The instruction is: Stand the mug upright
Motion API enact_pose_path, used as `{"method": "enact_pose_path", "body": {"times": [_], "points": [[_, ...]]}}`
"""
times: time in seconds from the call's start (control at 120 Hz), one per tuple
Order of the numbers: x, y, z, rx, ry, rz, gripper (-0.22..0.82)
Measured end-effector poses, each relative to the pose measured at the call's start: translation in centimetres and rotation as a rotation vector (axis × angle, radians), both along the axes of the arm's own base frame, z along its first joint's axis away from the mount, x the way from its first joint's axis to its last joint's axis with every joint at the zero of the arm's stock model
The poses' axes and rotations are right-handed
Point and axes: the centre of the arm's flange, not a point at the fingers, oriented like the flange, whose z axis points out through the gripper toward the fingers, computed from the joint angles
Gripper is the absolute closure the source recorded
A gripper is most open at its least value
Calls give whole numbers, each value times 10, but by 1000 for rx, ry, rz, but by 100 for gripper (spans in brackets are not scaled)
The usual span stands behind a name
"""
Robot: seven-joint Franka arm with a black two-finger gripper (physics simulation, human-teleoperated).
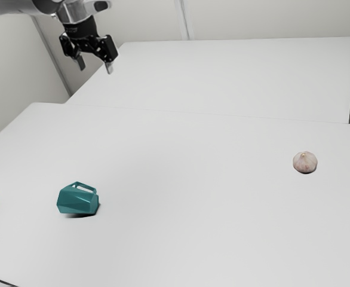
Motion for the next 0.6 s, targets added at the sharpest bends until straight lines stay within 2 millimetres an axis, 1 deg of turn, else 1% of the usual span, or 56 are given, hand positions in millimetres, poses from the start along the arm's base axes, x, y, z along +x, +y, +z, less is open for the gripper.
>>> {"method": "enact_pose_path", "body": {"times": [0.125, 0.142, 0.167, 0.192, 0.217, 0.333, 0.367, 0.442, 0.483, 0.525, 0.567, 0.6], "points": [[-6, -10, 6, -32, -4, -19, 0], [-7, -8, 6, -43, -3, -15, 0], [-7, 2, 4, -57, 1, 4, 0], [-12, 18, 0, -77, 13, 34, 0], [-18, 39, -6, -106, 28, 71, 0], [-53, 158, -39, -264, 64, 279, 0], [-65, 190, -53, -313, 68, 336, 0], [-94, 252, -101, -431, 85, 458, 0], [-110, 280, -128, -493, 84, 517, 0], [-123, 303, -152, -545, 75, 563, 0], [-132, 315, -177, -596, 69, 593, 0], [-133, 317, -198, -632, 68, 599, 0]]}}
